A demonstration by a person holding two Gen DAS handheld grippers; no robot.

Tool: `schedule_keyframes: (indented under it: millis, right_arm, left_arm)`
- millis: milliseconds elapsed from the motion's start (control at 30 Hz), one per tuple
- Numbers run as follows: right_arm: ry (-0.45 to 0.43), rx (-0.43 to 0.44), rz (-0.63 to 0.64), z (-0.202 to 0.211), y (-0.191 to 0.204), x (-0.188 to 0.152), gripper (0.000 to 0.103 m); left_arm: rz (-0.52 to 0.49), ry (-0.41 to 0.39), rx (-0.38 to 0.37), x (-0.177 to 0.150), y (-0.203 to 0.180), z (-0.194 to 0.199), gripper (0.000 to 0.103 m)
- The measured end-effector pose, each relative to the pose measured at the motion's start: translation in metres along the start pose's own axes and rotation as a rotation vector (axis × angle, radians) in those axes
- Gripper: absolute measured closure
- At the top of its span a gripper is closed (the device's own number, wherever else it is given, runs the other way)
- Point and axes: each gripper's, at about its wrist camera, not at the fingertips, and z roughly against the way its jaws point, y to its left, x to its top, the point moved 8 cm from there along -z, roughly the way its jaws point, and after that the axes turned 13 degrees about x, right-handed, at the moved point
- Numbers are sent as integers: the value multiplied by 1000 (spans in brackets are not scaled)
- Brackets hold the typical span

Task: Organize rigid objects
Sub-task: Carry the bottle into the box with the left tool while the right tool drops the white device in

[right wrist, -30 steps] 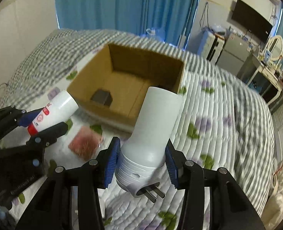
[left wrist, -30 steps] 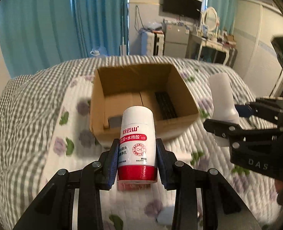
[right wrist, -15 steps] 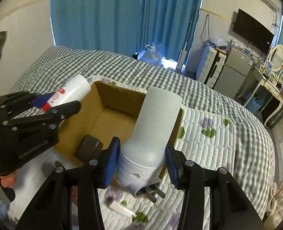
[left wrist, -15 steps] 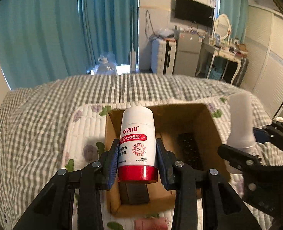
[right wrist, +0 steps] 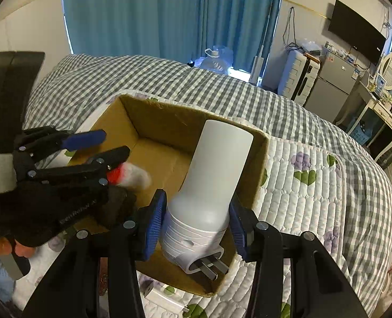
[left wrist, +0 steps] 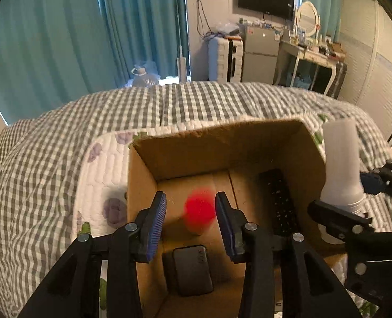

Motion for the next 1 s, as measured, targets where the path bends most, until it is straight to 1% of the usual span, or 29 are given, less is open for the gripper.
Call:
schedule_keyframes:
  millis: [167,200,300,367,433,467,500,533,567,633,733,800,833,900,933,1000]
  right_arm:
    - [-1,-18,5,-4,0,4,57]
    - [9,-19,-1,-10,-1,4,57]
    - [35,16,-36,-34,-4,3,57]
    - [48,17,-52,-49,-7,1,57]
    - [46,20,-63,-55,-9,-2,57]
    - [45,34,-69,-57,-8,-3,57]
    - [42,40,-71,-56,-7,-4,47]
    - [37,38,-70,-53,-7,-5,30]
    - [22,24,-64,-47,-6,-4,25]
    - [-13,-10,-44,-32,-2,-1,24]
    - [-45,-38,-44,-5,5,3,24]
    - [-81,-47,-38,20,13,2,24]
    - [-90,-56,-37,28,15,1,21]
    - [-109,-102,-45,52,19,-6,17]
    - [-112,-119,-52,61,21,-11,17]
    - [-110,-125,-63,79,28,-24,17]
  left_arm:
    - [54,-37,41,9,23,14,61]
    - [61,-38,47,10,27,15,61]
    - [71,-38,67,8,36,16,60]
    - [77,-40,77,6,41,17,60]
    - [84,-41,75,3,45,20,60]
    - [89,-42,74,2,47,22,60]
    - [91,-43,72,1,48,24,58]
    - [94,-51,72,0,50,28,51]
    - [99,-57,79,-1,52,32,42]
    - [111,-72,102,-3,58,42,32]
    - [115,-82,120,-8,65,60,31]
    - [125,-82,114,-13,68,72,25]
    - [133,-82,105,-18,68,81,21]
    - [148,-83,94,-25,69,92,18]
    - [150,-82,84,-29,68,100,17]
    - [153,-87,71,-39,66,111,16]
